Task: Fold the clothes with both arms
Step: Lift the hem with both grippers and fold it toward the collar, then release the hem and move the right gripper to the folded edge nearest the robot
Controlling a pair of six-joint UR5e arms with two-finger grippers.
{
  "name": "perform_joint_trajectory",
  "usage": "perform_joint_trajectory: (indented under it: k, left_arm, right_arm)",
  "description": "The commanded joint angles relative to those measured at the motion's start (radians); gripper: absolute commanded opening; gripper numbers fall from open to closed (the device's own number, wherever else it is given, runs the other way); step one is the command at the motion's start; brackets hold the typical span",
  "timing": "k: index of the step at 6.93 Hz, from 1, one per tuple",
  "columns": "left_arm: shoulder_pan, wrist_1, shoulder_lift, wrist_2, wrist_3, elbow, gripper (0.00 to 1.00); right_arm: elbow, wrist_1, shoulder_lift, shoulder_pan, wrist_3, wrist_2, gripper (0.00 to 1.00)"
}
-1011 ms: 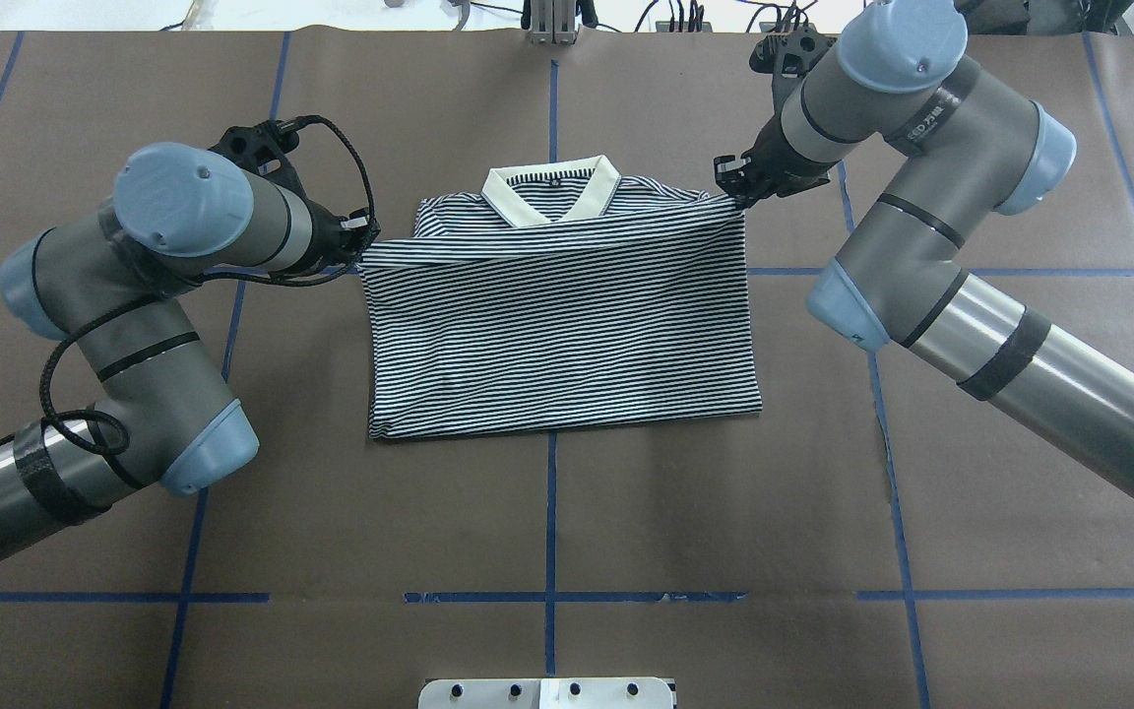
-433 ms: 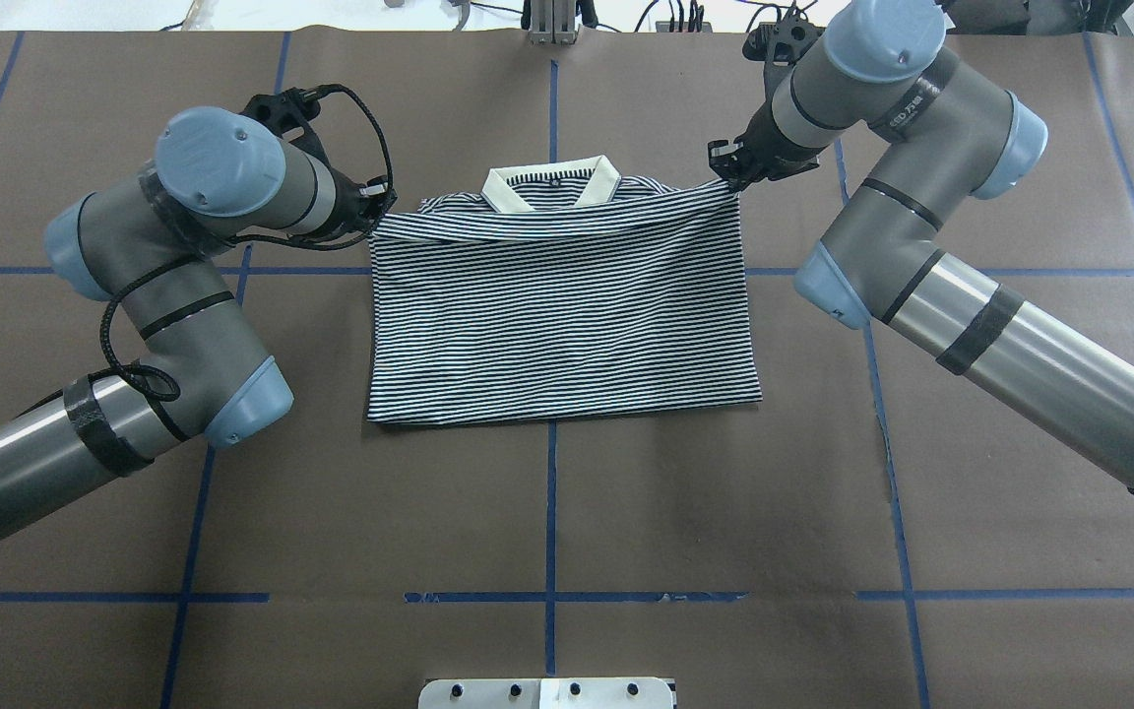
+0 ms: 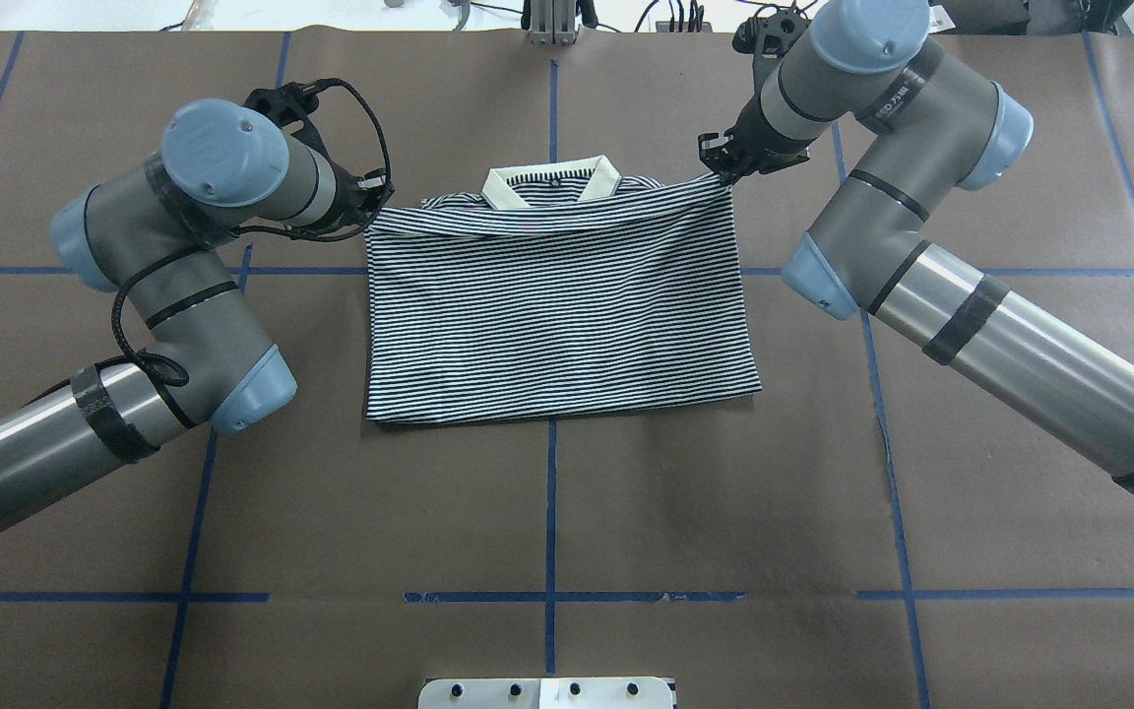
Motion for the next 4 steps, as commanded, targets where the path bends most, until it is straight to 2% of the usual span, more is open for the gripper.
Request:
perform_joint_trajectory:
  k: [1,4]
  left_arm:
    - [-0.001,-0.008,-0.019,0.0,-0.001,0.016,0.0]
    - [-0.001,-0.009,-0.028,-0.002,0.003,0.008,0.0]
  right_arm:
    - [-0.009,0.002,0.003,0.003,-0.002,-0.001,0.0]
    - [-0.003,0.028,0.003,0.003,0.007,0.002,0.0]
